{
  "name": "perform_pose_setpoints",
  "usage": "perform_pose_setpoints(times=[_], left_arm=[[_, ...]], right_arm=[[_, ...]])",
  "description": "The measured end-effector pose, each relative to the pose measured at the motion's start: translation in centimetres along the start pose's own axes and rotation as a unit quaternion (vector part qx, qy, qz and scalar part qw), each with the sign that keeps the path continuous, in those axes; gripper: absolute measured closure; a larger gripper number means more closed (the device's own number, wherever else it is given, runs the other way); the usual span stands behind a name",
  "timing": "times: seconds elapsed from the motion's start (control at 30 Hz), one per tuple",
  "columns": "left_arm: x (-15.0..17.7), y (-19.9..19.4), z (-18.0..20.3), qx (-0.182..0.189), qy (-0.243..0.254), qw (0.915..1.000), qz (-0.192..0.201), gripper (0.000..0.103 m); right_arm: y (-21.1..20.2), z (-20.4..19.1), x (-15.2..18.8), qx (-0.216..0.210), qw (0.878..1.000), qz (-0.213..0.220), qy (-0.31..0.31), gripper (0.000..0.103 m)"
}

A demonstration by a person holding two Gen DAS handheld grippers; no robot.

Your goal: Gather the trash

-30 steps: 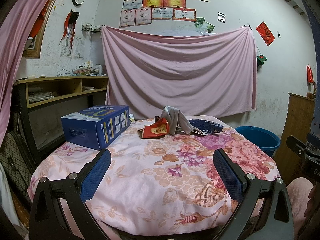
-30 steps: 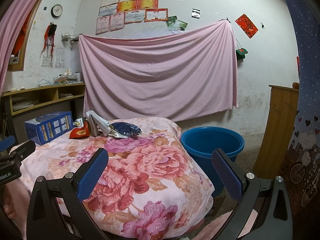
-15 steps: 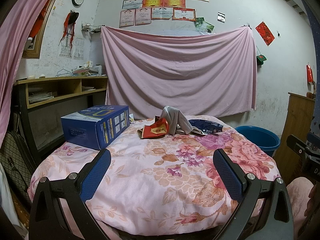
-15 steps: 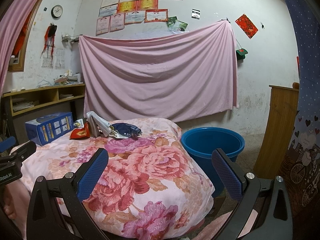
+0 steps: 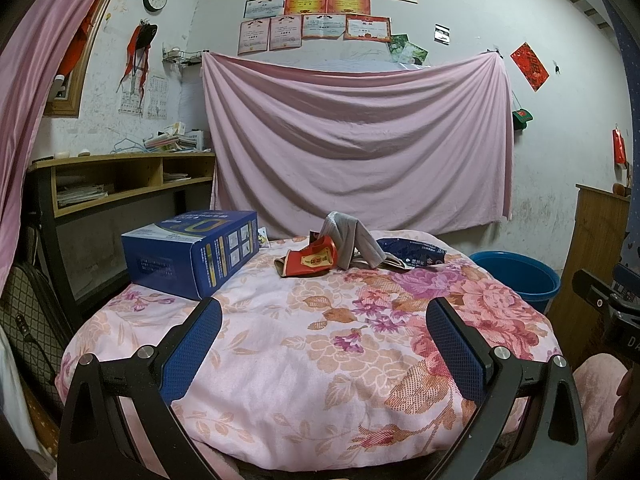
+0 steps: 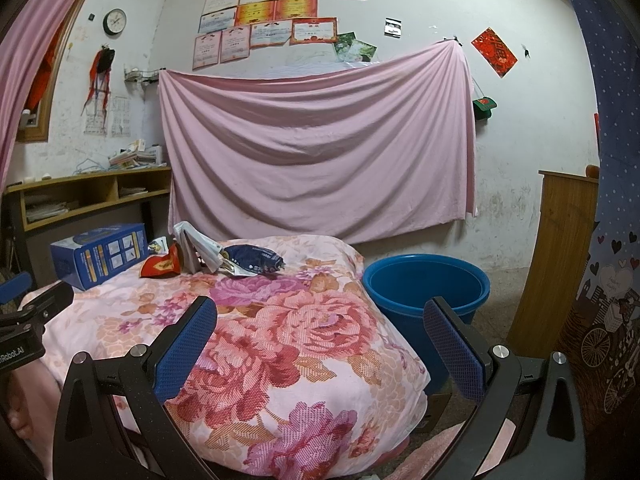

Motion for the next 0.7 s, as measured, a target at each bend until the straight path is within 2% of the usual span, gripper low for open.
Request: perform_pose_setpoints(times=[0.3,0.43,0.53,0.7], left_arm=[[-1.0,1.2,-0.4,0.003,-0.018,0.9998,-0.011,0.003],[-2.5,2.8,-1.2,-0.006,-0.024,0.9997,-0.003,0.003],[-3.4,4.6,-2.0,-0.008,-0.025,0.9996,-0.005,0.003],[-4.4,8.8,-3.3,0.001,-0.030,0.9989,-0.037,0.003]], right_arm=[[-0.1,0.0,-0.6,-0.006,1.000,-0.012,-0.002,0.000],[1.8,-0.3,-0.8,-0.040,0.999,-0.027,0.003,0.000],[3.7,-0.5,-1.9,-0.044,0.999,-0.030,-0.011,0.000],[8.0,-1.2,-4.1,-0.062,0.997,-0.041,-0.038,0.000]])
Point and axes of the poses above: each gripper's, at about its wrist camera, not at the fingertips, and y roughly the way its jaws point, z to its right, x to its underside, the point moved 4 cm from there along y, roughly the way its jaws point, and after that the axes turned 1 degree about x, right-handed, at the moved point
